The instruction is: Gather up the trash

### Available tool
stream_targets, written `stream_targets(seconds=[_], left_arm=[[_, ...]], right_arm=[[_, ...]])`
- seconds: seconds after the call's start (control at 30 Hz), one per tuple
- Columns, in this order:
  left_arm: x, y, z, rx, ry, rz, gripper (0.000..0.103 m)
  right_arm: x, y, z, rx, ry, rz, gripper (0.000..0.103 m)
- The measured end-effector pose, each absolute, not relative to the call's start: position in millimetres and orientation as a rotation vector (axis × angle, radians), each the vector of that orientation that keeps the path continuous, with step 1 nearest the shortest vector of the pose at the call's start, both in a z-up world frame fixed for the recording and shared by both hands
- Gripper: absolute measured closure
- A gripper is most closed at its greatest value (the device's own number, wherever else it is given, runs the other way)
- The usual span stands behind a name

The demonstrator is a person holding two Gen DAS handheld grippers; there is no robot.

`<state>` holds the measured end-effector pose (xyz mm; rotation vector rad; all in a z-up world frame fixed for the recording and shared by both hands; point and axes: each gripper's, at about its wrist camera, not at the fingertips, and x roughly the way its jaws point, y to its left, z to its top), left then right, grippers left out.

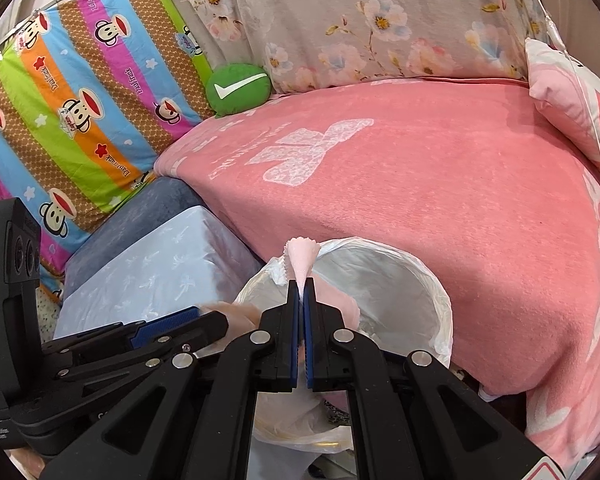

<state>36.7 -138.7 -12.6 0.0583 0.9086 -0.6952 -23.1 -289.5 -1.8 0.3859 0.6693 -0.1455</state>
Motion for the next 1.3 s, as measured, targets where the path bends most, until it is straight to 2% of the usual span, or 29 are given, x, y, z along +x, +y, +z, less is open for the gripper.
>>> stream_targets(seconds=[0.1,0.3,0.4,0.63,0.93,1.17,1.3], left_arm=[[36.3,-135.9,-13.0,0.061,0.891,-0.669,0.053],[38.9,-126.9,-14.0,0.055,0.879,-0.633,0.048],[37.8,-122.1,-13.4,0.057,0.861,-0.609,0.041],[33.6,-111.5,-12.1,0.089,0.811,-0.545,0.025],[29.2,-92.1,-18.6,0.105,0.809,-0.472,0.017],[21.5,-77.5,-21.2,0.111,0.815,-0.412,0.016],[12.9,-72.5,-22.4,0.134,0.808,-0.383,0.014]], right_arm=[[-23.9,-289.2,-2.6,0.380,0.672,-0.144,0.099],[-22.8,-285.9,-2.8,0.363,0.675,-0.138,0.096],[-22.4,-282.3,-2.6,0.355,0.679,-0.132,0.096],[-22.0,-272.2,-2.6,0.318,0.698,-0.137,0.075],[-29.6,-258.8,-4.0,0.262,0.729,-0.155,0.066],[-40.1,-248.1,-3.2,0.189,0.739,-0.177,0.050],[-46.7,-238.7,-8.8,0.145,0.757,-0.172,0.046]])
